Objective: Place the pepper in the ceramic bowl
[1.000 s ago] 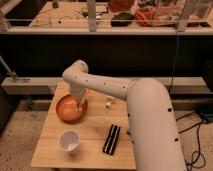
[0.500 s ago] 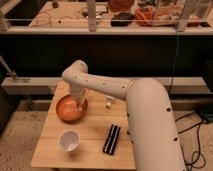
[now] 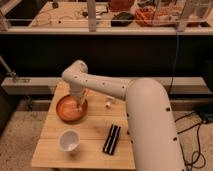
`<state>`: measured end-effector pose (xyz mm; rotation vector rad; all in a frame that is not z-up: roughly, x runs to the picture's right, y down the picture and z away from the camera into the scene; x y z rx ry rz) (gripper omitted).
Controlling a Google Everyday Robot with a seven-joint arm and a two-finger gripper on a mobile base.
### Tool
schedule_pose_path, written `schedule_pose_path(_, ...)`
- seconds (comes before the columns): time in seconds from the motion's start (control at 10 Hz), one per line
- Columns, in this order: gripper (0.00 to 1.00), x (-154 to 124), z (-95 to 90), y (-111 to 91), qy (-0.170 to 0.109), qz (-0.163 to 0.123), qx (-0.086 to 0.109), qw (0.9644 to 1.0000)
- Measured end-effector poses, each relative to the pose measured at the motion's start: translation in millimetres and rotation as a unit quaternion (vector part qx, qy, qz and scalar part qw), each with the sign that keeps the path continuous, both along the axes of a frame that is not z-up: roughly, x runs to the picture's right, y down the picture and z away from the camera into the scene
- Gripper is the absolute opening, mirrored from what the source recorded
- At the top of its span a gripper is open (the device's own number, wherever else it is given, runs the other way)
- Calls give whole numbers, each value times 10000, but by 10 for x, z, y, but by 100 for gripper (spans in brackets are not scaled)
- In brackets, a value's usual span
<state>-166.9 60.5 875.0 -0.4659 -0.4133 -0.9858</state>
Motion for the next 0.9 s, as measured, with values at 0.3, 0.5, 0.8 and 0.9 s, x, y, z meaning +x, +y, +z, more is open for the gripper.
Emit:
schedule_pose_path(0.3, 30, -4, 2, 1, -9, -22, -1, 10000)
schedule_pose_path(0.5, 30, -2, 5, 4, -10, -39, -4, 10000)
schedule_pose_path(0.8, 30, -9, 8, 14, -19, -71, -12, 10000)
schedule_pose_path(0.9, 30, -8, 10, 12, -21, -76, -9, 10000)
